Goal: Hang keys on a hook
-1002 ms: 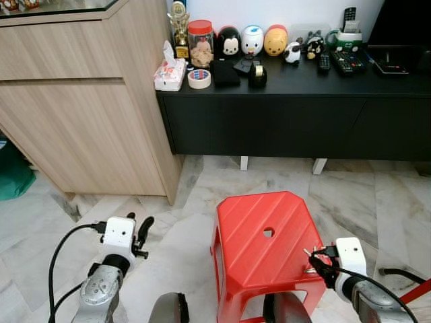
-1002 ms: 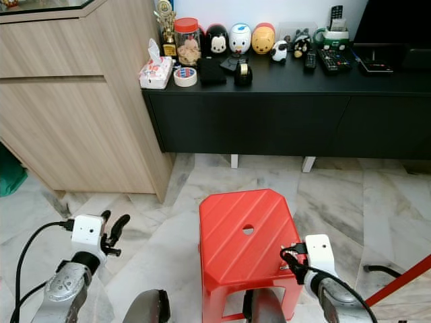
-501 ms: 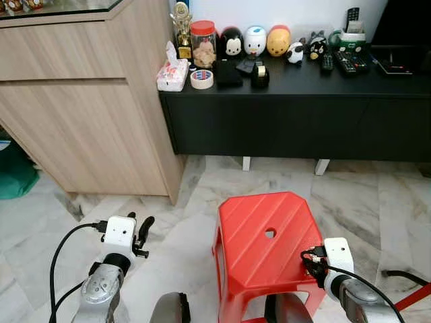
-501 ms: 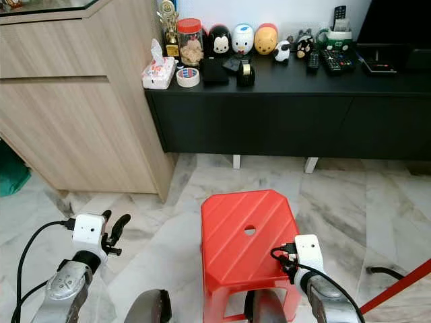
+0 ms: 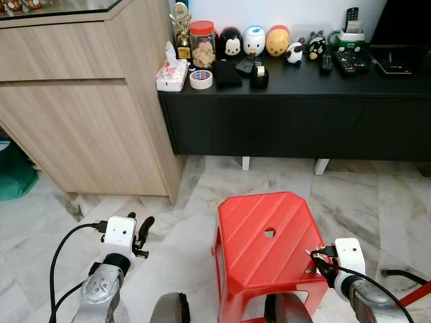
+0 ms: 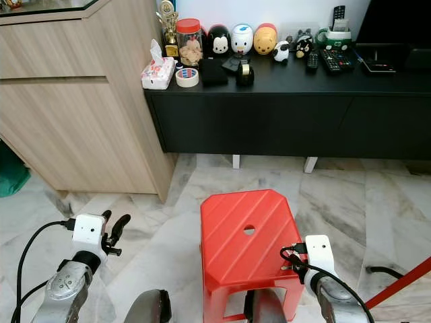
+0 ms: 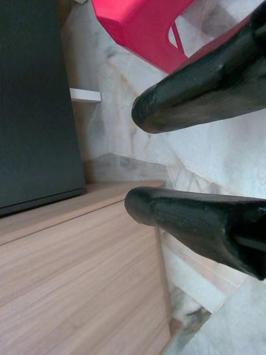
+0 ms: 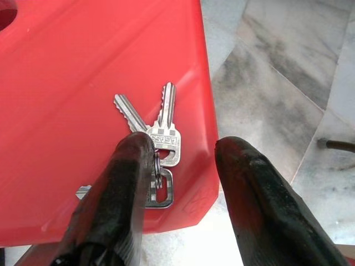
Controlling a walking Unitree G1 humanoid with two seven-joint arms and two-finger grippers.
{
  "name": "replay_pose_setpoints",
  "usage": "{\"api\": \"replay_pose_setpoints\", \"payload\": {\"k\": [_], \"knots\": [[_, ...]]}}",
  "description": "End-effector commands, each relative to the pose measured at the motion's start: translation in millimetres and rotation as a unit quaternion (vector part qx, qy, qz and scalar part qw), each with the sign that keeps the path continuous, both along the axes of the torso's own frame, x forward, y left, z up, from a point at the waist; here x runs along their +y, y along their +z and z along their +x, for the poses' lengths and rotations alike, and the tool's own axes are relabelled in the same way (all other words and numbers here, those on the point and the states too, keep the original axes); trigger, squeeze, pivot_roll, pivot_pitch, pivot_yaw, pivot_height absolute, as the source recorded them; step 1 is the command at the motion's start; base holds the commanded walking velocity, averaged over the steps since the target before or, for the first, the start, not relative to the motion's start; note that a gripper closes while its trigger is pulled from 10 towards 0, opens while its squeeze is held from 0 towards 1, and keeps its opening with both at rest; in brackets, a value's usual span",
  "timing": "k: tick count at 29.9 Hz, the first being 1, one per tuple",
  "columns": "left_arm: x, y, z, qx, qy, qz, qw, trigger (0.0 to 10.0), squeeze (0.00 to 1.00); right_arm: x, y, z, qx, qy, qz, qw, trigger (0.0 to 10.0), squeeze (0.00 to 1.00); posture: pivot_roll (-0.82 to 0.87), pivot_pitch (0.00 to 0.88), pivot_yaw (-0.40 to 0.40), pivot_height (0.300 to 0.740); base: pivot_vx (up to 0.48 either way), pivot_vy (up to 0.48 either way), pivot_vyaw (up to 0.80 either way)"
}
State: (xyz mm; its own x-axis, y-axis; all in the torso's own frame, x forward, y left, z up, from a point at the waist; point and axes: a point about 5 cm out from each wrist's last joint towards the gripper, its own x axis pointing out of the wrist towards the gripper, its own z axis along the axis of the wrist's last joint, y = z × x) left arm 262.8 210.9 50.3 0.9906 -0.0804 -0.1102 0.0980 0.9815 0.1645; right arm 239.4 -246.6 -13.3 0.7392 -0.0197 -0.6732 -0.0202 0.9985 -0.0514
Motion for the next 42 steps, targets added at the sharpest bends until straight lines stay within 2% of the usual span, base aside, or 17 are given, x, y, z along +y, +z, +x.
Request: {"api": "replay_pose_setpoints", "payload": {"k": [1,9,15,16,17,18,19,20,21,22,31,35,39,42], "knots": [[2.2,-3,-1.7,0.007,-0.003,0.011,1.0,10.0,0.0,2.3,-1,-1.9,0.005,0.007,0.007,1.0,10.0,0.0,0.04,0.062,0.056,0.607,0.0,0.0,0.0],[2.3,-2,-2.2,0.007,-0.006,0.018,1.0,10.0,0.0,10.7,-3,-1.3,0.004,0.014,0.015,1.0,10.0,0.0,0.05,0.062,0.056,0.607,0.0,0.0,0.0],[1.3,-4,-2.9,0.009,-0.008,0.019,1.0,10.0,0.0,9.6,-5,-3.8,0.008,0.004,0.014,1.0,10.0,0.0,0.05,0.062,0.056,0.607,0.0,0.0,0.0],[1.1,-4,-2.9,0.009,-0.008,0.019,1.0,10.0,0.0,9.6,-5,-4.1,0.008,0.004,0.014,1.0,8.9,0.0,0.05,0.062,0.055,0.607,0.0,0.0,0.0],[0.9,-4,-2.9,0.009,-0.008,0.019,1.0,10.0,0.0,9.8,-5,-4.6,0.009,0.004,0.014,1.0,4.7,0.0,0.05,0.062,0.055,0.607,0.0,0.0,0.0],[0.8,-4,-3.0,0.009,-0.009,0.019,1.0,10.0,0.0,10.0,-6,-5.4,0.011,0.004,0.014,1.0,4.7,0.0,0.05,0.062,0.055,0.607,0.0,0.0,0.0],[0.7,-4,-2.9,0.009,-0.01,0.02,1.0,10.0,0.0,10.2,-7,-6.4,0.013,0.003,0.013,1.0,3.4,0.0,0.05,0.062,0.055,0.607,0.0,0.0,0.0],[0.7,-4,-2.9,0.009,-0.01,0.021,1.0,10.0,0.0,10.1,-7,-6.7,0.014,0.002,0.013,1.0,3.2,0.0,0.05,0.062,0.055,0.607,0.0,0.0,0.0],[0.7,-4,-2.9,0.01,-0.01,0.022,1.0,10.0,0.0,10.0,-7,-6.9,0.015,0.002,0.012,1.0,2.1,0.0,0.05,0.063,0.054,0.607,0.0,0.0,0.0],[0.7,-4,-2.9,0.01,-0.011,0.022,1.0,10.0,0.0,10.0,-7,-6.9,0.016,0.001,0.012,1.0,1.8,0.0,0.05,0.063,0.055,0.607,0.0,0.0,0.0],[-0.2,-6,-3.9,0.013,-0.013,0.027,0.999,10.0,0.0,10.0,-7,-7.0,0.017,0.0,0.01,1.0,2.0,0.0,0.05,0.063,0.056,0.607,0.0,0.0,0.0],[-0.6,-6,-4.1,0.014,-0.015,0.031,0.999,10.0,0.0,10.0,-8,-6.5,0.018,0.0,0.01,1.0,1.6,0.0,0.05,0.063,0.056,0.607,0.0,0.0,0.0],[-0.5,-6,-4.2,0.014,-0.016,0.032,0.999,10.0,0.0,11.5,-6,-3.9,0.005,0.0,0.011,1.0,1.5,0.0,0.05,0.063,0.056,0.607,0.0,0.0,0.0],[-0.7,-7,-4.6,0.015,-0.016,0.033,0.999,10.0,0.0,15.5,0,1.4,-0.025,0.004,0.016,1.0,1.5,0.0,0.05,0.063,0.055,0.607,0.0,0.0,0.0]]}}
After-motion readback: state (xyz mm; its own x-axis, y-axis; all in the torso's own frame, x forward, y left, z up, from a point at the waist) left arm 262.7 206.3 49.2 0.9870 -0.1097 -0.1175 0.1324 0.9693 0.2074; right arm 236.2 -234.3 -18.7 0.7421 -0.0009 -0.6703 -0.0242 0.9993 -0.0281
